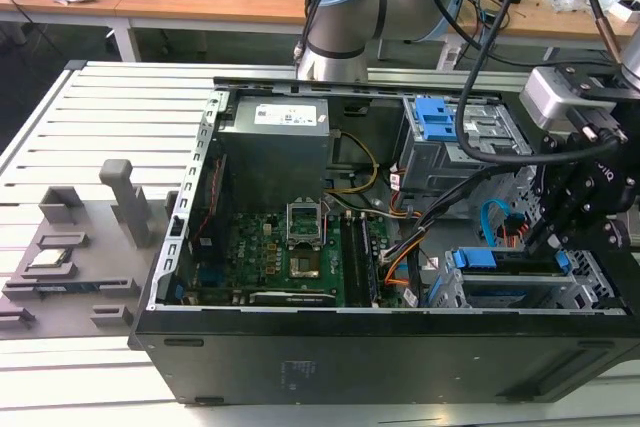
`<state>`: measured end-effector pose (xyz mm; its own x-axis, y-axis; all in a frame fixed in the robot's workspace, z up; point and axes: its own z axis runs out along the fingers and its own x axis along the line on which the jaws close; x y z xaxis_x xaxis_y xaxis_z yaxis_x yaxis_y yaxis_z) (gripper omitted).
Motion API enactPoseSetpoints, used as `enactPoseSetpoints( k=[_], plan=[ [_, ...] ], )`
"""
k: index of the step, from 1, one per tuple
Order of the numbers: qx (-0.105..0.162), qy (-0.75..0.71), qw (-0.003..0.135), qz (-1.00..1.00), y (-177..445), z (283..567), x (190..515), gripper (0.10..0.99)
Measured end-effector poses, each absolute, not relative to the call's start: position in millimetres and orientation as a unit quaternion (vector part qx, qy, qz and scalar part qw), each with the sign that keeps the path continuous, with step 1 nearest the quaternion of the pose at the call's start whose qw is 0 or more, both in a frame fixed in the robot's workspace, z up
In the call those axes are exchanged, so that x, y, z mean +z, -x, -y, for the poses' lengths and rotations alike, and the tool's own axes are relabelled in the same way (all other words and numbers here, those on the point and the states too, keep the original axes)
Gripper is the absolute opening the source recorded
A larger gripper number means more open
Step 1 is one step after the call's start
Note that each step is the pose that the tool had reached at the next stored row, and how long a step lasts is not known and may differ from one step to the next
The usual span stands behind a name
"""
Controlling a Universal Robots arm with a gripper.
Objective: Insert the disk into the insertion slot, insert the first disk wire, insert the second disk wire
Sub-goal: 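Insert the first disk wire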
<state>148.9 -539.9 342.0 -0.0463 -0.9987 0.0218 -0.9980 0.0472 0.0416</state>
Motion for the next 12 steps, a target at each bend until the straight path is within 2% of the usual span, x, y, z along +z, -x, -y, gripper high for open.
enactPoseSetpoints(
  k=[12],
  plan=[
    [-0.007, -0.69, 0.022, 0.723, -148.8, 540.3, 336.1, 0.169]
  ],
)
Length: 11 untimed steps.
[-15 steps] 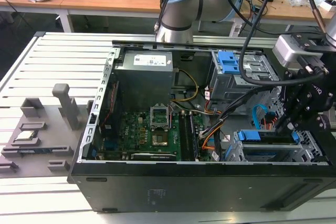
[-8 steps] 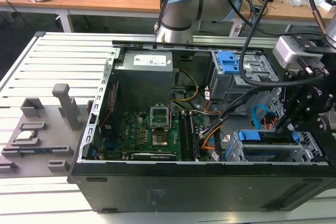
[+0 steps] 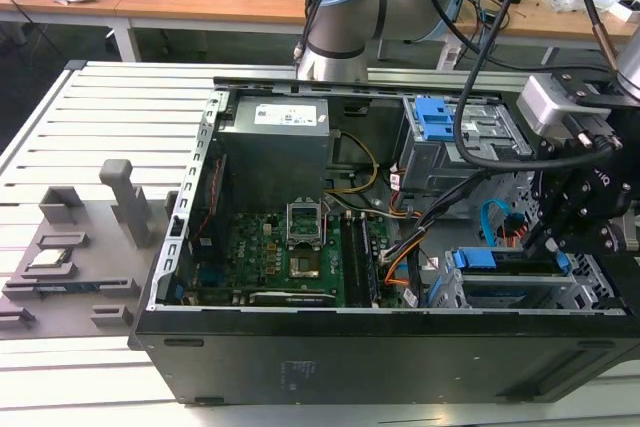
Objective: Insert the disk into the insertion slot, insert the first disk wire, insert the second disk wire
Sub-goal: 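Insert the first disk wire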
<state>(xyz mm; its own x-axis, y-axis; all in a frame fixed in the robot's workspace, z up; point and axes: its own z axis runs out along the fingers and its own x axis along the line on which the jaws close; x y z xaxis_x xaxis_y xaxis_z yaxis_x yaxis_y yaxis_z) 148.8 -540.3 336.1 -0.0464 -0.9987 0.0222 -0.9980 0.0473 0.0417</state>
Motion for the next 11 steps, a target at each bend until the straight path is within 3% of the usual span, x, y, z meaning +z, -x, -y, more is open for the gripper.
enactPoseSetpoints(
  k=[2, 3, 11],
  plan=[
    [-0.007, -0.69, 0.022, 0.723, -149, 540, 336, 0.18],
    [-0.007, -0.69, 0.023, 0.723, -149, 540, 336, 0.247],
    [-0.007, -0.69, 0.023, 0.723, -149, 536, 360, 0.227]
  ],
)
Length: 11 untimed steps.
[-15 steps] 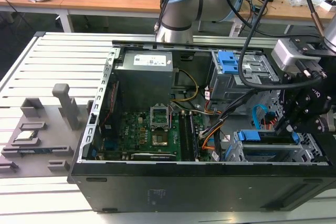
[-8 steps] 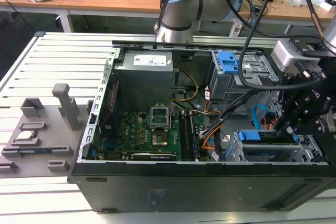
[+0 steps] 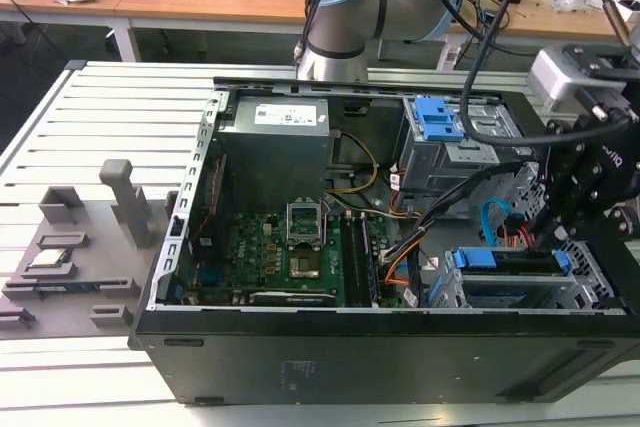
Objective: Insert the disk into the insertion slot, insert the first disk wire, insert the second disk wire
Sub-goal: 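Insert the first disk wire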
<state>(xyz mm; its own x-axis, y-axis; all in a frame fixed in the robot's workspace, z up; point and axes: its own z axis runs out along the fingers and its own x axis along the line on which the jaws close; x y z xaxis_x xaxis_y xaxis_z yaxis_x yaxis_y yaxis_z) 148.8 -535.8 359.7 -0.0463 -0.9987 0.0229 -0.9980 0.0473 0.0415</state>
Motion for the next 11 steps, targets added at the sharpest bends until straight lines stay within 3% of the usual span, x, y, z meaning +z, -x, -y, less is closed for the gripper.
enactPoseSetpoints(
  k=[2, 3, 11],
  plan=[
    [-0.007, -0.69, 0.023, 0.723, -149, 534, 367, 0.227],
    [-0.007, -0.69, 0.023, 0.723, -149, 534, 371, 0.106],
    [-0.007, -0.69, 0.023, 0.723, -149, 534, 384, 0.106]
  ],
)
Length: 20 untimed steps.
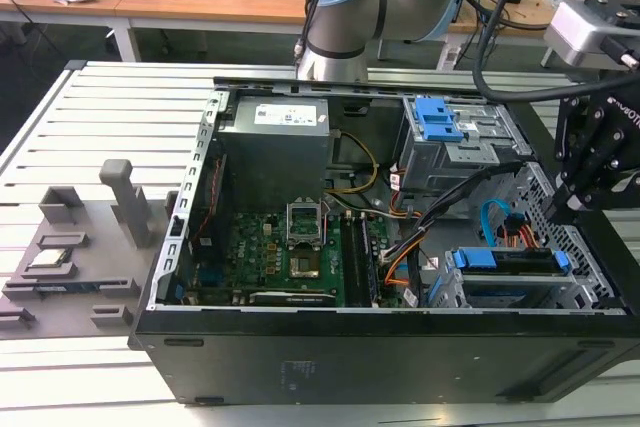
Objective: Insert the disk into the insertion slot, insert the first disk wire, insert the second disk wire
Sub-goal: 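Insert the first disk wire, then insert the second disk wire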
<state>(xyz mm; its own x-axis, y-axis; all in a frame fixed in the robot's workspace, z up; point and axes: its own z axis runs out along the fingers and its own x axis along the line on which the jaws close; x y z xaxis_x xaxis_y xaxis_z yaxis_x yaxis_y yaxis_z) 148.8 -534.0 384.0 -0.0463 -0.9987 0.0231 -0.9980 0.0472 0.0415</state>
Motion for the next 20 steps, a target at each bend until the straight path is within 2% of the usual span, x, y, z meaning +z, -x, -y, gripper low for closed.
enactPoseSetpoints(
  k=[8, 9, 10, 20],
  plan=[
    [-0.007, -0.69, 0.023, 0.723, -149, 534, 384, 0.106],
    [-0.007, -0.69, 0.023, 0.723, -149, 534, 384, 0.173],
    [-0.007, -0.69, 0.023, 0.723, -149, 534, 384, 0.302],
    [-0.007, -0.69, 0.023, 0.723, -117, 524, 369, 0.302]
  ],
)
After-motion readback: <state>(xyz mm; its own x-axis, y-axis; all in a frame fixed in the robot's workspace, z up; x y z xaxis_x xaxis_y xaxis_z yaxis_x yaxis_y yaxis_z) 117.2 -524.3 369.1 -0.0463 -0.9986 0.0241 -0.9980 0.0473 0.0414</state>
